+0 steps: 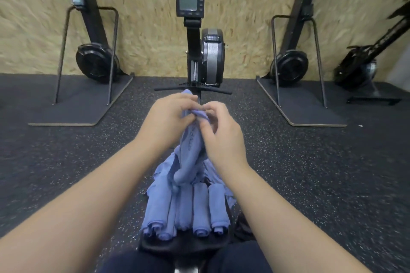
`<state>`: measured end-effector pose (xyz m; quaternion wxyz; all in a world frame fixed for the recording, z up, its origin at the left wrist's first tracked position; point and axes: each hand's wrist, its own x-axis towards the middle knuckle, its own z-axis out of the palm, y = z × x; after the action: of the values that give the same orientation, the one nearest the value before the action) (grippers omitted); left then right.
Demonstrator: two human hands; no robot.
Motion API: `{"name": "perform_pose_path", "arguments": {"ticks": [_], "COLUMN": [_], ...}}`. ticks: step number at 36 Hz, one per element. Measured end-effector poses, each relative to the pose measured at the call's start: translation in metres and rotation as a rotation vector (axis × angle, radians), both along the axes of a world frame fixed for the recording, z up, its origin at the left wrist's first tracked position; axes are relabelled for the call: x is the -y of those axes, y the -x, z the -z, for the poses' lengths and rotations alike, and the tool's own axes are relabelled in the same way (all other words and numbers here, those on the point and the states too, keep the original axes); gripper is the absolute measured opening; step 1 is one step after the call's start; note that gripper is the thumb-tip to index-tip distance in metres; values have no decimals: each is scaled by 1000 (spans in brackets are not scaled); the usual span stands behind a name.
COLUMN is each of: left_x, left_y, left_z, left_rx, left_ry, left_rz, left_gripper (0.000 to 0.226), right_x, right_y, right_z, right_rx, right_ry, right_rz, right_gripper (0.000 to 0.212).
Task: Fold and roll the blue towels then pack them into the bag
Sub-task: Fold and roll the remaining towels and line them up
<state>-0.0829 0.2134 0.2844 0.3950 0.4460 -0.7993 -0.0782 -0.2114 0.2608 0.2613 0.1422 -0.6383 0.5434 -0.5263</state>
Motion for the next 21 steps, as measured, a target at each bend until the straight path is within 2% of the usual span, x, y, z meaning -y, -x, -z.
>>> {"name": "perform_pose_path", "arguments": {"ticks": [2,8,11,21], "left_x": [-10,-43,-52,-75], "left_y": [1,7,10,-10], "left_z": [-1,6,20,87], "left_rx": [-15,-122,-39,-30], "left_ry": [6,-27,-40,-327], "left_rz": [19,8,-61,-199], "left_gripper": [23,31,31,18], "right_x": [-9,-47,-69,-124], "right_y": [3,8,11,41], "right_z": [-8,-22,-20,-12], "right_rx": [-18,-48,-19,49], "right_ry": [16,1,-8,-10], "right_rz": [19,0,7,89], "right_gripper": [4,5,5,6]}}
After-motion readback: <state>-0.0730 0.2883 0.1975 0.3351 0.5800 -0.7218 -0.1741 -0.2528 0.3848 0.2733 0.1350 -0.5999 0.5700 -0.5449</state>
